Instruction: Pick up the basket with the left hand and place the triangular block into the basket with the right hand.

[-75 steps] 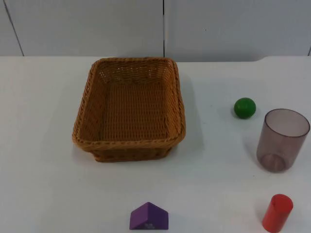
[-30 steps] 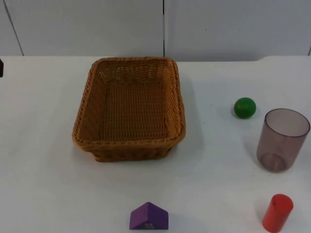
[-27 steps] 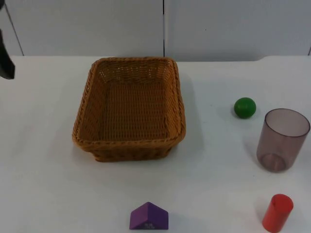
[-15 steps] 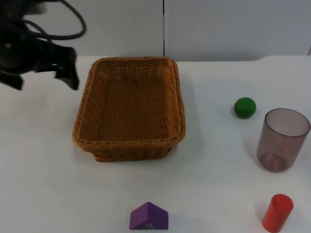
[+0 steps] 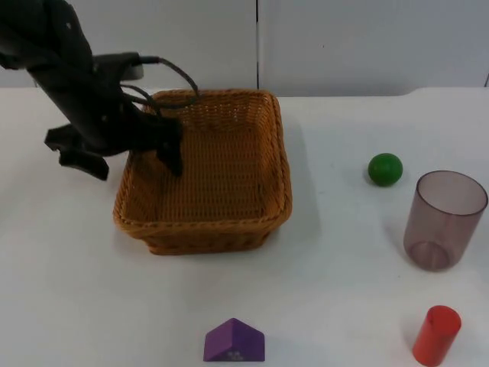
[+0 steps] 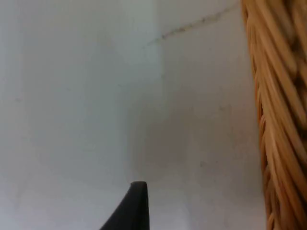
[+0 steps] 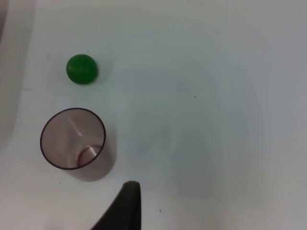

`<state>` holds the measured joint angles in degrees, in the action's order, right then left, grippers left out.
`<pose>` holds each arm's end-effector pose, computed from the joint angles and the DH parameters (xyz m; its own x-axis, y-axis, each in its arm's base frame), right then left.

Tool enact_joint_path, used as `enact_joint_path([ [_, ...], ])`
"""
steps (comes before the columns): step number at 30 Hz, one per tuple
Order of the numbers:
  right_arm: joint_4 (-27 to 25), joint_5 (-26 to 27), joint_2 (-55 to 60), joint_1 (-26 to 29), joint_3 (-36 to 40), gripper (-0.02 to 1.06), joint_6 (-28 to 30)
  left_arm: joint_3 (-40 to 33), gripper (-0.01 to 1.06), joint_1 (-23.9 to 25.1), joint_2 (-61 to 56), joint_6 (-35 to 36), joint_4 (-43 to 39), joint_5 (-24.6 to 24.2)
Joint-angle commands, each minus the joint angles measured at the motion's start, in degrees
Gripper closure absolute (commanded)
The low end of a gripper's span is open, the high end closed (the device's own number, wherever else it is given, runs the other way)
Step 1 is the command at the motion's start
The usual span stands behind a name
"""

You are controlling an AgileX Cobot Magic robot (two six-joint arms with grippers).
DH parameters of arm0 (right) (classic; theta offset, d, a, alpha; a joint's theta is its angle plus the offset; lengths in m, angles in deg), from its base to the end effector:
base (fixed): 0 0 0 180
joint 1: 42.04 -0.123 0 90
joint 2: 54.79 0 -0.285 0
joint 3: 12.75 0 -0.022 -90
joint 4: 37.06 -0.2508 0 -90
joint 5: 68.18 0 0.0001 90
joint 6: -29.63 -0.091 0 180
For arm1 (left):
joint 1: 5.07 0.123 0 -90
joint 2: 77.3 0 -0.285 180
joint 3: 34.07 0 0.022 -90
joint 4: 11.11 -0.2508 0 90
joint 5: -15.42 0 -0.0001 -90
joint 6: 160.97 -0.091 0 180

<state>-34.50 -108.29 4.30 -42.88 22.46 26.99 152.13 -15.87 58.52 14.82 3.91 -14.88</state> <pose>0.1703 -0.0001 0.3070 -0.6992 0.0016 -0.7149 0.0142 0.9998 -0.0116 0.4337 -0.0949 0.0943 -0.9421 0.0247 -0.3344 0.0880 0.9805 -0.1756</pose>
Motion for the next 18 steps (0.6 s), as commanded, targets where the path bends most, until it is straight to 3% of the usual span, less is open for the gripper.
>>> enact_joint_path([
  [1,-0.23,0.69,-0.20,0.46,-0.22,-0.01,0.58,0.58,0.00,-1.01,0.69,-0.01,1.65,1.01],
  [5,-0.23,0.69,-0.20,0.46,-0.22,-0.01,0.58,0.58,0.06,-1.52,1.22,-0.01,1.26,1.99],
  [6,-0.23,0.69,-0.20,0.46,-0.22,-0.01,0.58,0.58,0.13,-1.52,1.22,-0.01,1.11,2.10],
  [10,-0.11,0.69,-0.20,0.46,-0.22,-0.01,0.58,0.58,0.63,-1.52,1.46,0.13,4.29,2.13],
  [11,-0.11,0.69,-0.20,0.46,-0.22,-0.01,0.58,0.58,0.63,-1.52,1.46,0.13,4.29,2.13],
  [14,-0.11,0.69,-0.20,0.46,-0.22,-0.01,0.58,0.58,1.01,-1.52,1.71,-1.48,7.02,2.23],
  [18,-0.11,0.69,-0.20,0.46,-0.22,-0.01,0.74,0.58,1.05,-1.38,1.36,-1.30,6.91,2.23],
])
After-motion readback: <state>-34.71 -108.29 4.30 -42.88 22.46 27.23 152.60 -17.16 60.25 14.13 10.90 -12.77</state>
